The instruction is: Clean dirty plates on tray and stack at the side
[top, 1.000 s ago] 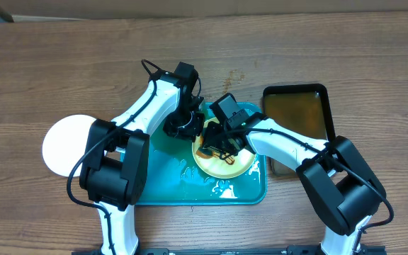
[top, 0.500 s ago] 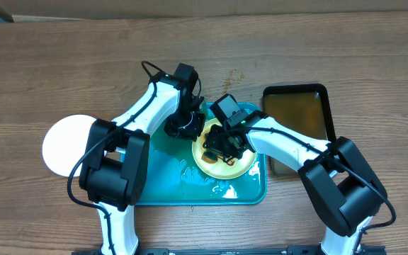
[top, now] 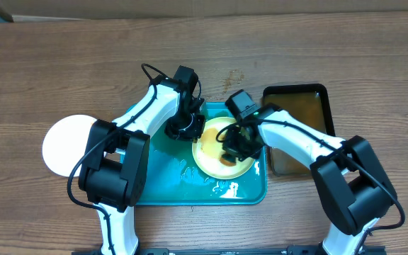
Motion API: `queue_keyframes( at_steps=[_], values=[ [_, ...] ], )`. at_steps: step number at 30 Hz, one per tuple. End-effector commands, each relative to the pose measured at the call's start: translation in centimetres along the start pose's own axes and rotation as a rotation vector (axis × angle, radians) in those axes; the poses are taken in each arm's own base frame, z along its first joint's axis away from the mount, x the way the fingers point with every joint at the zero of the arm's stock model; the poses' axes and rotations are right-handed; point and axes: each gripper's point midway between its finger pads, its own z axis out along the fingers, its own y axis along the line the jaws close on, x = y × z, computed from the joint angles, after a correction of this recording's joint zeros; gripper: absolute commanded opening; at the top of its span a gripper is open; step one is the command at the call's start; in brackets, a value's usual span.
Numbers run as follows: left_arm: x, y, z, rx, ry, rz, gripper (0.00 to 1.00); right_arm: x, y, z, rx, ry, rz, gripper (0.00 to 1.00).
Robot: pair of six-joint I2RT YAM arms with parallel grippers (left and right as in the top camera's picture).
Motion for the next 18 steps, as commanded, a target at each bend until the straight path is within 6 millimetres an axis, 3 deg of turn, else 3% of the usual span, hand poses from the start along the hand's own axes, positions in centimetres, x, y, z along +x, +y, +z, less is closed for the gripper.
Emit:
queue_keyframes(
  at_steps=[1, 5, 13, 18],
  values=[
    [1.0, 1.7, 0.9, -0.081, 0.031, -0.035, 0.04, -0.2, -5.7, 1.9, 0.197, 0.017, -0.020, 0.04],
    [1.0, 1.7, 0.9, -0.081, 0.031, -0.035, 0.04, -0.1, -5.0, 1.3, 0.162, 0.038, -0.169, 0.04],
    [1.1, 1.7, 0.9, -0.081, 0.034, -0.035, 0.04, -1.4, -1.6, -4.2, 0.050, -0.090, -0.276, 0.04],
    [1.1, 1.7, 0.9, -0.081, 0.034, -0.035, 0.04, -0.8, -0.9, -4.2, 0.022, -0.084, -0.306, 0.04]
  ],
)
